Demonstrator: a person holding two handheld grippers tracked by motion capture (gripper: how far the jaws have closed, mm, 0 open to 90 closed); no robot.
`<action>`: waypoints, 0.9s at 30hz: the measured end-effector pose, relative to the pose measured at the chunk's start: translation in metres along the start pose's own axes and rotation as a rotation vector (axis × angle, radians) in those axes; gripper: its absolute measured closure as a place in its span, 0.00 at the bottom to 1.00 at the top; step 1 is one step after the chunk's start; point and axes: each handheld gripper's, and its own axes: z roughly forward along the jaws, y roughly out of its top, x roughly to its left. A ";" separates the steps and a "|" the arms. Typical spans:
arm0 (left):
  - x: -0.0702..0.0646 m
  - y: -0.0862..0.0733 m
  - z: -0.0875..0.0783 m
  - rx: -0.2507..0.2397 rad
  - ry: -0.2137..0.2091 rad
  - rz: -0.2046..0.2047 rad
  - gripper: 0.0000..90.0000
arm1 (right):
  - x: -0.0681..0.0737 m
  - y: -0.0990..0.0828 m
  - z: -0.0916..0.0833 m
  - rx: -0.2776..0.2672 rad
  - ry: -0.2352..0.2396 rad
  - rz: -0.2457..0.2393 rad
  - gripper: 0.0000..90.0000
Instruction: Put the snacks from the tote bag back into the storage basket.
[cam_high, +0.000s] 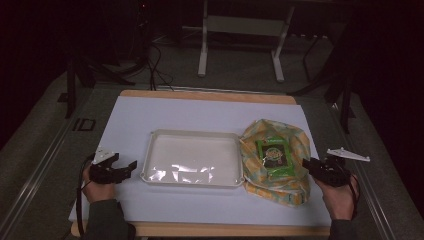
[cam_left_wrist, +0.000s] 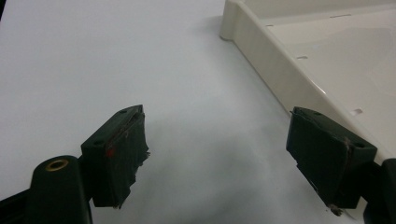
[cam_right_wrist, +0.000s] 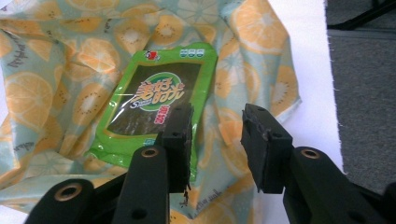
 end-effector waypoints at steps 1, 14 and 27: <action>0.000 0.000 0.000 0.000 0.000 -0.003 0.23 | 0.000 0.000 0.001 0.001 0.004 -0.002 0.70; 0.000 0.000 0.001 0.006 -0.008 -0.001 0.23 | 0.004 0.003 0.015 0.051 0.043 0.020 0.66; 0.001 0.000 0.001 0.009 -0.011 -0.004 0.23 | 0.008 0.005 0.031 0.091 0.066 0.020 0.64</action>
